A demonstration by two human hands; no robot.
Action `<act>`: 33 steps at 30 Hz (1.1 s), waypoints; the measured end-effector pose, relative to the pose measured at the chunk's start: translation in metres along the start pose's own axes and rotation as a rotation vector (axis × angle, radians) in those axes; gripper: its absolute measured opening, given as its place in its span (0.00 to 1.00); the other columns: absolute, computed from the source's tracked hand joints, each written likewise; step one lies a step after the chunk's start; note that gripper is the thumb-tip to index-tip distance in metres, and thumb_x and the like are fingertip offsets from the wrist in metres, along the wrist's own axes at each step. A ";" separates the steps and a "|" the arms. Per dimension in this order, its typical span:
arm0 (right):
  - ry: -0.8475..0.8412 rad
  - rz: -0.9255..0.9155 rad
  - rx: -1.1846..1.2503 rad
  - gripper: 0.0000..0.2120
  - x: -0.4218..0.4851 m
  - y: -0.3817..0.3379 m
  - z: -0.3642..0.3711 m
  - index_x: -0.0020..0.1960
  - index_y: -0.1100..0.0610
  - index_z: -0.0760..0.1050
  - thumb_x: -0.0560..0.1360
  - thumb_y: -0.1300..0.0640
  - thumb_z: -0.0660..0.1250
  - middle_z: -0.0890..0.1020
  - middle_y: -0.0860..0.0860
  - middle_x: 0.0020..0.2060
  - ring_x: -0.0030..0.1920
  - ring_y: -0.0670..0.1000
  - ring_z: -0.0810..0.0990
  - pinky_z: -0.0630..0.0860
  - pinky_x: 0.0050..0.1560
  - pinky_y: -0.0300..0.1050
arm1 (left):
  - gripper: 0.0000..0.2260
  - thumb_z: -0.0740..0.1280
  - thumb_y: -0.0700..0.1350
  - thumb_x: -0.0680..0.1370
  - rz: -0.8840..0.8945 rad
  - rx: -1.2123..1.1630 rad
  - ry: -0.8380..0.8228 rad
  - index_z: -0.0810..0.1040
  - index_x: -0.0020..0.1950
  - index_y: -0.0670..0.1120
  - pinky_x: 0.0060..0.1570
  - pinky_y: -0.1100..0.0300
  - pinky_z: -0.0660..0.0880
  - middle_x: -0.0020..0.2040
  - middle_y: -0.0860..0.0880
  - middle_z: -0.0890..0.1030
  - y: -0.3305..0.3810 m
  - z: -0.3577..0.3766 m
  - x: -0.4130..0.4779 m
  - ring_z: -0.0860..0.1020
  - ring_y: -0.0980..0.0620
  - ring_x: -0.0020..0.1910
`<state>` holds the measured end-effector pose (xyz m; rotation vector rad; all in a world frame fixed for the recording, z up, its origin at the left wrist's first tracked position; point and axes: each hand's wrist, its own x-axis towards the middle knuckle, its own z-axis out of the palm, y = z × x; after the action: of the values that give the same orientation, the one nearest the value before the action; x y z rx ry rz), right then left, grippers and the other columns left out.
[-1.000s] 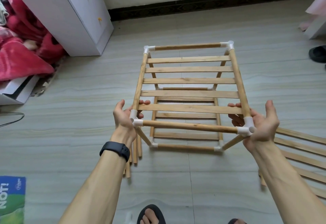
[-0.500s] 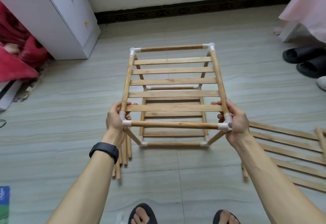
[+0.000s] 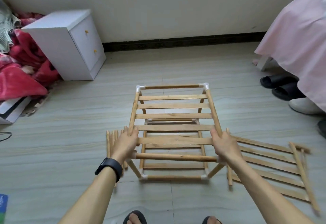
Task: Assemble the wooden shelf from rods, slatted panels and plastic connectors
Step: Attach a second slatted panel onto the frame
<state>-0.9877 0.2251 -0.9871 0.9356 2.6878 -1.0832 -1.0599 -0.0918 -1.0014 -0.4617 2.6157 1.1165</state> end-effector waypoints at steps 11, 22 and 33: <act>0.091 -0.057 -0.330 0.22 0.009 0.006 0.010 0.59 0.58 0.65 0.84 0.41 0.43 0.80 0.62 0.57 0.56 0.65 0.78 0.69 0.49 0.56 | 0.23 0.51 0.56 0.86 0.195 0.295 0.265 0.72 0.65 0.38 0.41 0.53 0.66 0.43 0.48 0.77 -0.008 0.011 -0.002 0.68 0.52 0.36; 0.074 0.014 -0.358 0.25 0.010 -0.002 0.006 0.66 0.59 0.64 0.85 0.41 0.43 0.78 0.62 0.60 0.59 0.65 0.77 0.73 0.57 0.59 | 0.20 0.51 0.54 0.86 0.186 0.332 0.233 0.72 0.61 0.39 0.42 0.59 0.66 0.36 0.51 0.73 -0.002 0.011 -0.009 0.69 0.55 0.32; 0.199 -0.354 -0.530 0.30 -0.008 -0.027 0.019 0.74 0.53 0.56 0.79 0.40 0.61 0.56 0.58 0.75 0.73 0.63 0.60 0.65 0.69 0.66 | 0.18 0.52 0.61 0.85 0.187 0.186 0.000 0.65 0.65 0.49 0.29 0.60 0.71 0.35 0.53 0.74 -0.020 0.013 -0.027 0.72 0.56 0.30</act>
<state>-0.9994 0.1932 -0.9824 0.5064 3.1341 -0.2703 -1.0255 -0.0908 -1.0133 -0.1816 2.7743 0.9102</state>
